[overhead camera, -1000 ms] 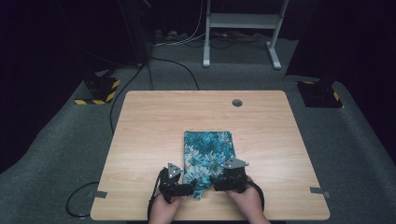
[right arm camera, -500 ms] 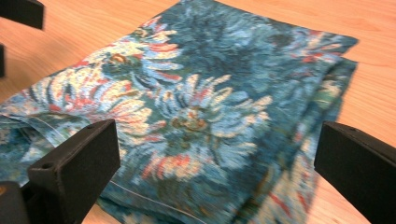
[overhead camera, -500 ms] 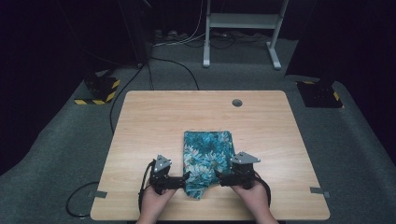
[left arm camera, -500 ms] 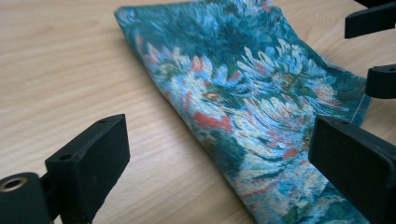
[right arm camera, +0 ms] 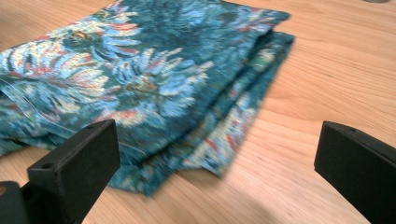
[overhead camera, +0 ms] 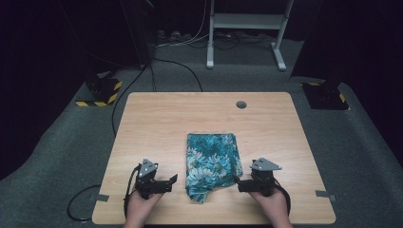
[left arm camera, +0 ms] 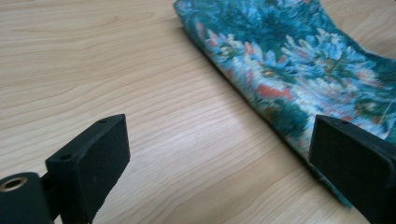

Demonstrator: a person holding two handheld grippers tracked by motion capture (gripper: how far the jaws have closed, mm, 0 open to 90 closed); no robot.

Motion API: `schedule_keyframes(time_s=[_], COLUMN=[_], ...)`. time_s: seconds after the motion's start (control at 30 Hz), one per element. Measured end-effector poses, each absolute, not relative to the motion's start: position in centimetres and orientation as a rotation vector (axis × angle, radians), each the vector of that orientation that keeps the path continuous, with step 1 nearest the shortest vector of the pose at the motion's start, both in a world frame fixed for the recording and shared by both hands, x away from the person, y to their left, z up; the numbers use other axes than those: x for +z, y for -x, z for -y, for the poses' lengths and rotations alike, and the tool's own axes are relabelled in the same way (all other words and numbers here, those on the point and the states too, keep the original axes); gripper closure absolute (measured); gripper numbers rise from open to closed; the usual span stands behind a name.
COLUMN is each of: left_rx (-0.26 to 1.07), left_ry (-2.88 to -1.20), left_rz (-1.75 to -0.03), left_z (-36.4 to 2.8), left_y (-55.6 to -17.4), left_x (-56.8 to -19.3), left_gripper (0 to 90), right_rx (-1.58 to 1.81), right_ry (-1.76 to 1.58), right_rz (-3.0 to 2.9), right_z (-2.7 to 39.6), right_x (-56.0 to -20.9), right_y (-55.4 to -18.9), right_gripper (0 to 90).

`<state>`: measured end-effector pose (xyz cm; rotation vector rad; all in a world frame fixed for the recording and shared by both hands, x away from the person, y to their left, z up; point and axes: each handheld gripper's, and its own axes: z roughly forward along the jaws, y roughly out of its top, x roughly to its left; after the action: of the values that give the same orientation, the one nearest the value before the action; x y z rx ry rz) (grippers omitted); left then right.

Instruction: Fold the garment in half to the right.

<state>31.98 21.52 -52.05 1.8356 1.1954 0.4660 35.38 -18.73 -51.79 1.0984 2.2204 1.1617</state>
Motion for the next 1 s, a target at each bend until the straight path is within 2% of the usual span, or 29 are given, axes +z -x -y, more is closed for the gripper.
schedule_keyframes(time_s=[0.53, 0.6, 0.73, 1.0], left_rx=[0.522, 0.565, 0.557, 0.547], left_ry=[-1.909, -1.952, -2.045, -2.040], left_rz=[-1.250, -1.246, -1.255, -1.263], left_z=[-26.1, -26.3, -26.1, -26.1], left_y=[-30.1, -29.9, -29.7, -29.7], left_x=[-53.4, -53.8, -54.7, -54.7], left_gripper=[4.7, 4.7, 4.5, 4.5], right_rx=[1.090, 1.050, 0.998, 0.981], right_ry=[-1.160, -1.180, -1.212, -1.266], right_rz=[-2.179, -2.186, -2.190, -2.207], right_z=[24.2, 25.1, 26.7, 27.6], right_x=[-52.6, -53.1, -54.1, -54.2], right_y=[-33.8, -33.6, -32.9, -32.6], right_gripper=[0.0, 0.0, 0.1, 0.4])
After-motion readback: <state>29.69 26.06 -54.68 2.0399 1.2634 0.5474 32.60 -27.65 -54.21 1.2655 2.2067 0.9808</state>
